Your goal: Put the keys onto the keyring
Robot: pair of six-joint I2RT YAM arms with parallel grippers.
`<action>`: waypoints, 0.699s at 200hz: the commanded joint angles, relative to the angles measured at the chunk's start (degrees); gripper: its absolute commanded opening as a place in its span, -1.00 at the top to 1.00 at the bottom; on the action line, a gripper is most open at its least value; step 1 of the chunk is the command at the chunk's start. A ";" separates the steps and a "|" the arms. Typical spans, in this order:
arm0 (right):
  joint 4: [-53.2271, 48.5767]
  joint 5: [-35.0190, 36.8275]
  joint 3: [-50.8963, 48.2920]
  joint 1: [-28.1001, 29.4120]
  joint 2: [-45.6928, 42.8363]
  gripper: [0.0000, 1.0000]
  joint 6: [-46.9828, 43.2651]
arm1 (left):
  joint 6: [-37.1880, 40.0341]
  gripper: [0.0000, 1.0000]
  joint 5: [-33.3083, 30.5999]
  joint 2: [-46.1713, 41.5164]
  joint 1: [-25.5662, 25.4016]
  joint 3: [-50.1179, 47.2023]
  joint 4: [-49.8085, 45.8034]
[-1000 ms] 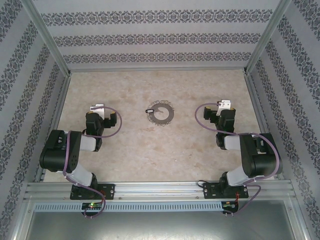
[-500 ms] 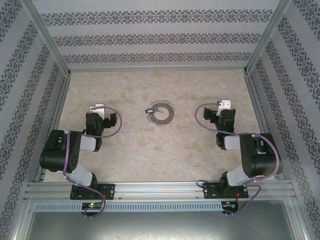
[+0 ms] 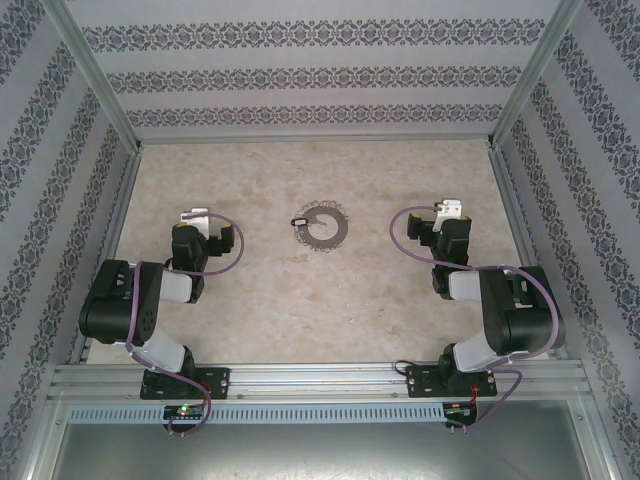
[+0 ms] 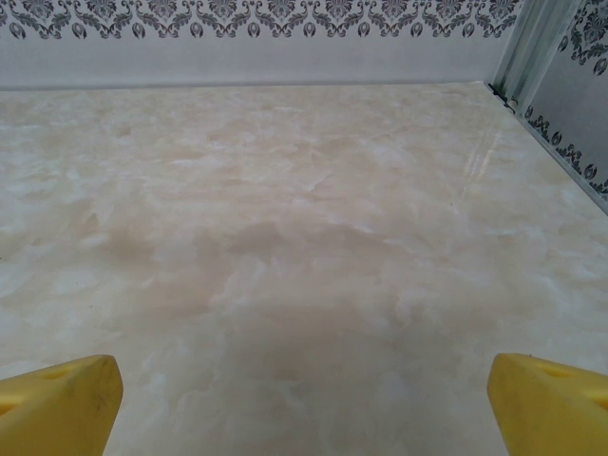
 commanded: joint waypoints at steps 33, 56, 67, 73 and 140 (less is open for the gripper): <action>1.77 -0.13 -0.57 -0.13 -0.14 -0.96 0.40 | 0.46 -1.00 0.51 -0.12 0.45 0.94 1.05; 1.84 -0.11 -0.62 -0.09 -0.20 -0.96 0.42 | 0.48 -1.00 0.46 -0.07 0.45 0.94 1.07; 1.99 -0.01 -0.74 -0.13 -0.40 -0.96 0.36 | 0.45 -1.00 0.49 -0.08 0.45 0.94 1.03; 1.93 -0.20 -0.63 -0.13 -0.41 -0.96 0.23 | 0.47 -1.00 0.49 -0.06 0.45 0.89 1.03; -14.29 -0.75 2.05 0.83 -10.58 -0.96 -1.74 | 1.02 -0.99 1.04 -3.05 0.21 0.60 -0.79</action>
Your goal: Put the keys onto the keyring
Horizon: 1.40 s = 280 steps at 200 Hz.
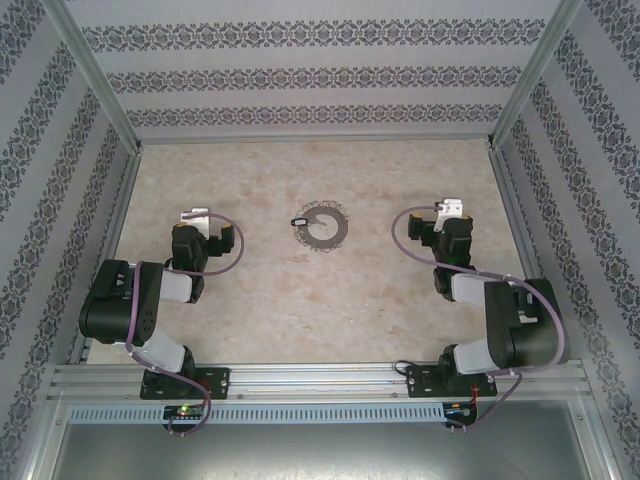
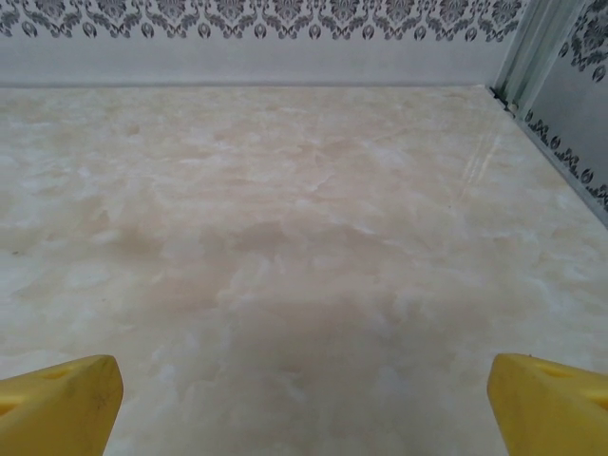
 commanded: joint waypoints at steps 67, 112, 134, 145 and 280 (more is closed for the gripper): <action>-21.21 -1.57 0.20 1.29 -18.81 -0.96 0.57 | -3.21 -1.00 -2.41 -15.80 -1.61 6.03 -22.84; -37.69 -0.39 6.82 1.72 -23.60 -0.96 8.24 | -18.22 -1.00 5.11 -27.89 -1.75 11.91 -38.02; -44.40 -1.89 11.72 2.17 -21.21 -0.96 10.23 | -23.46 -1.00 13.95 -28.80 -2.13 16.98 -48.03; -46.83 -3.14 14.37 2.77 -18.79 -0.96 10.40 | -25.00 -1.00 17.72 -27.70 -2.57 19.42 -52.67; -66.48 -15.79 58.22 16.44 27.12 -0.84 3.70 | -22.81 -0.94 24.25 3.86 -14.60 39.57 -63.92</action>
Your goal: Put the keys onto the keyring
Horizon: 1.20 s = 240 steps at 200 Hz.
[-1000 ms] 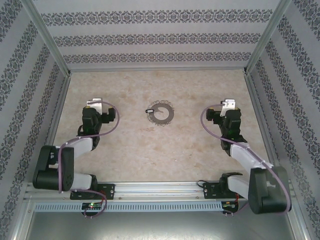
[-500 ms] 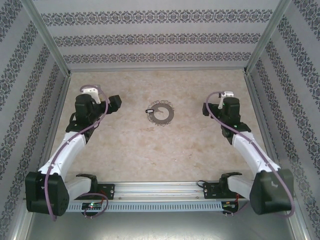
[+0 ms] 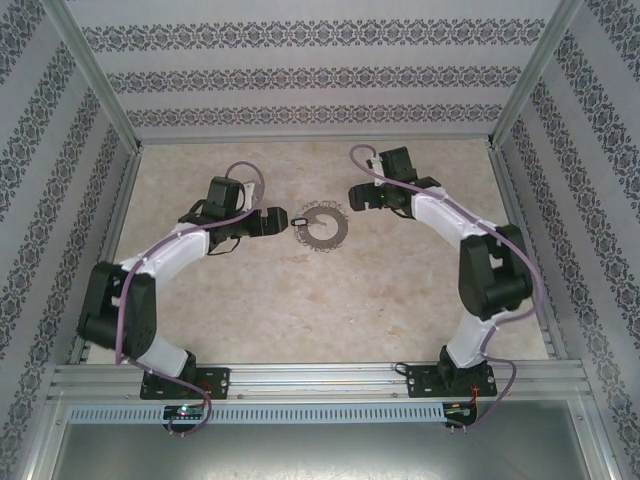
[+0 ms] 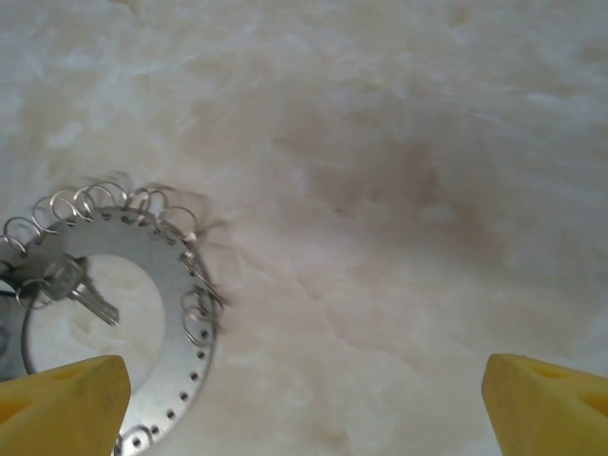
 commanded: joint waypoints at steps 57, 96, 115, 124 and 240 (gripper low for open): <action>-8.14 -6.79 13.12 2.84 14.80 -0.54 -0.20 | -0.96 -0.83 4.15 10.22 -0.35 7.84 0.28; -9.72 -6.56 17.71 3.47 19.31 -0.30 -0.47 | -1.69 -0.83 4.35 8.57 -0.50 6.47 2.23; -11.36 -5.80 19.74 3.76 21.14 -0.19 -1.54 | -2.13 -0.83 5.02 8.54 -0.50 6.25 2.72; -11.93 -5.62 20.18 3.69 21.78 -0.16 -1.76 | -2.14 -0.83 5.08 8.66 -0.46 6.31 2.77; -13.62 -6.21 22.64 4.04 25.38 0.33 -6.00 | -1.11 -0.71 5.12 7.98 -0.48 6.16 1.35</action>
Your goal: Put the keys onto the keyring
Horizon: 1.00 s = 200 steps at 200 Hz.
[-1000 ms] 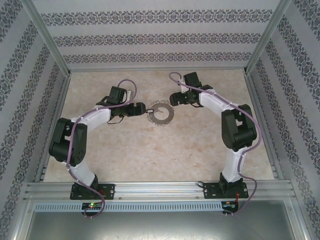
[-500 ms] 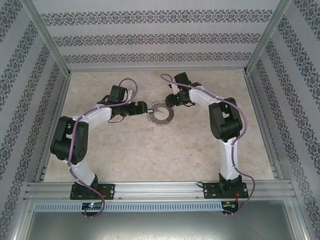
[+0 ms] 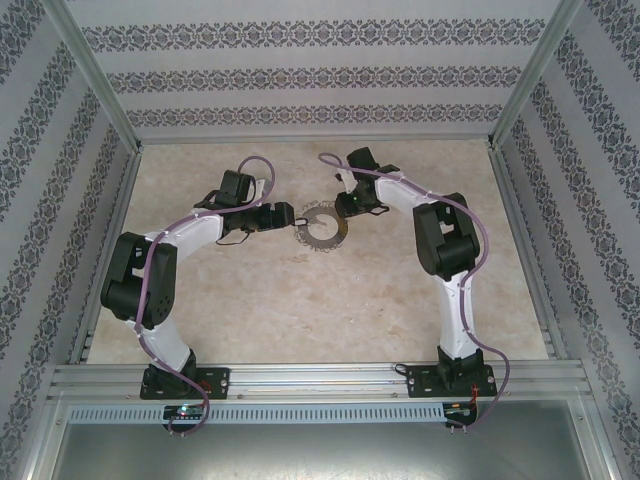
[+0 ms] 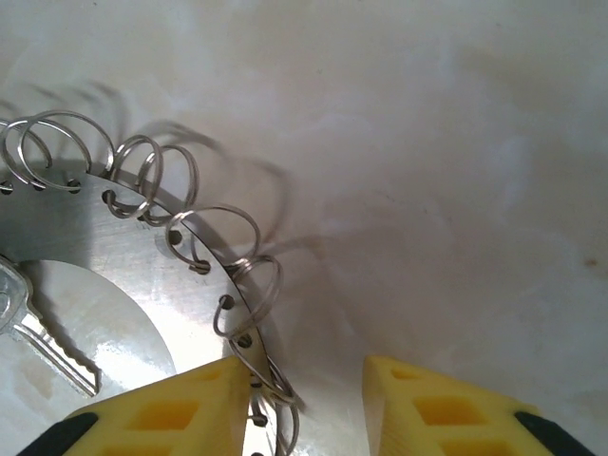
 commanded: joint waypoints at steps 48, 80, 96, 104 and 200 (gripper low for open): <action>-1.17 -1.74 2.63 0.69 2.16 0.54 -2.14 | 0.83 -0.68 0.10 -2.73 -0.50 0.05 -0.50; -0.05 -3.53 1.72 0.95 1.49 0.56 -3.13 | 1.05 -0.68 0.03 -3.10 -0.47 -0.11 -0.80; 0.06 -4.56 1.69 0.91 1.46 0.47 -3.80 | 1.26 -0.67 0.04 -3.37 -0.44 -0.31 -1.00; 0.14 -4.71 1.67 0.88 1.46 0.39 -4.01 | 1.37 -0.67 0.09 -3.45 -0.45 -0.36 -1.10; -0.26 -7.47 2.53 0.82 2.51 0.64 -6.71 | 2.12 -0.67 -0.30 -4.57 -0.50 -0.59 -1.93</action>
